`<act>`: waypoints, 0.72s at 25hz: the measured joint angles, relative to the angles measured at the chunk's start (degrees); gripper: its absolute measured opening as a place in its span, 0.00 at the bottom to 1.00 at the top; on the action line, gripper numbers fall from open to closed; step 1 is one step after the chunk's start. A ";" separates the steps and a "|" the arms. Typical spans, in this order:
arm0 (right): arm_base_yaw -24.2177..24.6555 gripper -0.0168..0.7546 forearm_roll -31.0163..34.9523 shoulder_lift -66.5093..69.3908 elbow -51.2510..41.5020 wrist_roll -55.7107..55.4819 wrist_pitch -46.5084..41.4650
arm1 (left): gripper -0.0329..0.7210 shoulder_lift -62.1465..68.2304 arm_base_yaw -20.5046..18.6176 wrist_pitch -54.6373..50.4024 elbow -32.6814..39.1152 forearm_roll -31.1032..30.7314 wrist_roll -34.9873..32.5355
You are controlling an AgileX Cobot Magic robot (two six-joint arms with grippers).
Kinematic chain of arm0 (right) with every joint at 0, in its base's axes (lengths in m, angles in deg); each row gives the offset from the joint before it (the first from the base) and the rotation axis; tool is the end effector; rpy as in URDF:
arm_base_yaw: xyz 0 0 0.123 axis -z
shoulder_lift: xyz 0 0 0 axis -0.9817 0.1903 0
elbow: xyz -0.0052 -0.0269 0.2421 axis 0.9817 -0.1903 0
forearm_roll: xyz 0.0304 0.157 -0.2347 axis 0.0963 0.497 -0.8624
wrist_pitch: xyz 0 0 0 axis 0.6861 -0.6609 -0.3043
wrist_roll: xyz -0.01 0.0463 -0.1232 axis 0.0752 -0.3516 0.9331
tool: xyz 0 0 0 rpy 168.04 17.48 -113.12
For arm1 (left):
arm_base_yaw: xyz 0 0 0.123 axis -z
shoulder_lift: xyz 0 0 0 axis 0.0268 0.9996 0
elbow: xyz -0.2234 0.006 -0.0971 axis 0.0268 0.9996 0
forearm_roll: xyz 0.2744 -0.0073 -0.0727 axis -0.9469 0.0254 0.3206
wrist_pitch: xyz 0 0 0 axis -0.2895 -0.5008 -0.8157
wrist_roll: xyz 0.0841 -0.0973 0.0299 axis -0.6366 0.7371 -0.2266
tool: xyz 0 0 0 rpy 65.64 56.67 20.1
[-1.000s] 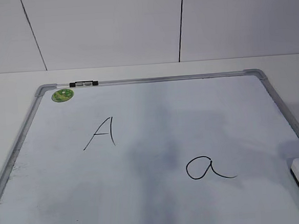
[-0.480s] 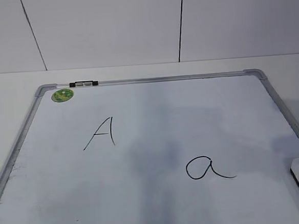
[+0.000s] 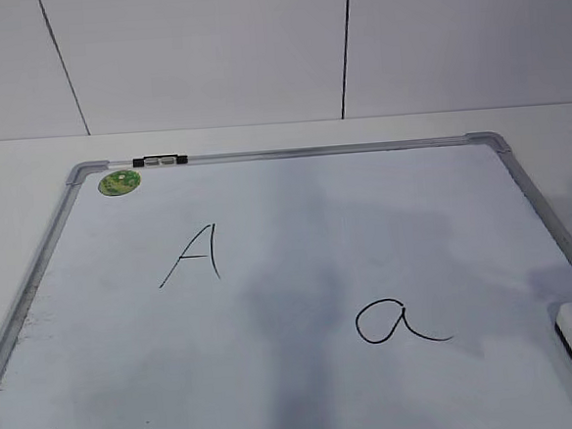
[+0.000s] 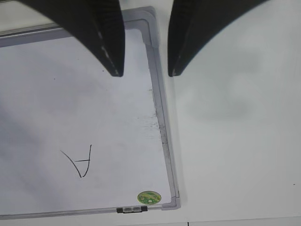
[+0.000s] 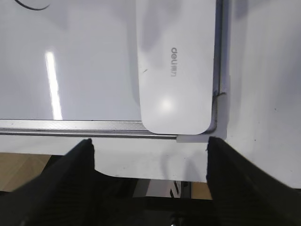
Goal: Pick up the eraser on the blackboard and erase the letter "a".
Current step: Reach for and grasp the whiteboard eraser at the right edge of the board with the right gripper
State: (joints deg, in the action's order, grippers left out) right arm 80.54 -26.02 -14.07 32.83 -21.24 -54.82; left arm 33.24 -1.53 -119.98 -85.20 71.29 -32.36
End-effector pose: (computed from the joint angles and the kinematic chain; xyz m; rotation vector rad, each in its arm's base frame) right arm 0.2166 0.0175 0.1793 0.0394 2.9667 0.2619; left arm 0.0992 -0.0241 0.2717 0.1305 2.0773 -0.1813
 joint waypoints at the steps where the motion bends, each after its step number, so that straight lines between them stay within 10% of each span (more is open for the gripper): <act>1: 0.00 0.79 -0.41 0.24 0.00 -0.46 0.00 | 0.36 0.00 0.00 0.00 0.00 0.00 0.00; 18: -10.12 0.79 -8.05 4.45 0.09 -8.46 2.15 | 0.35 0.00 0.00 0.00 0.00 0.00 0.00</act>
State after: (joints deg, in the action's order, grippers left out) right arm 70.41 -34.07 -9.62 32.92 -29.70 -52.67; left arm 33.24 -1.53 -119.98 -85.20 71.29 -32.36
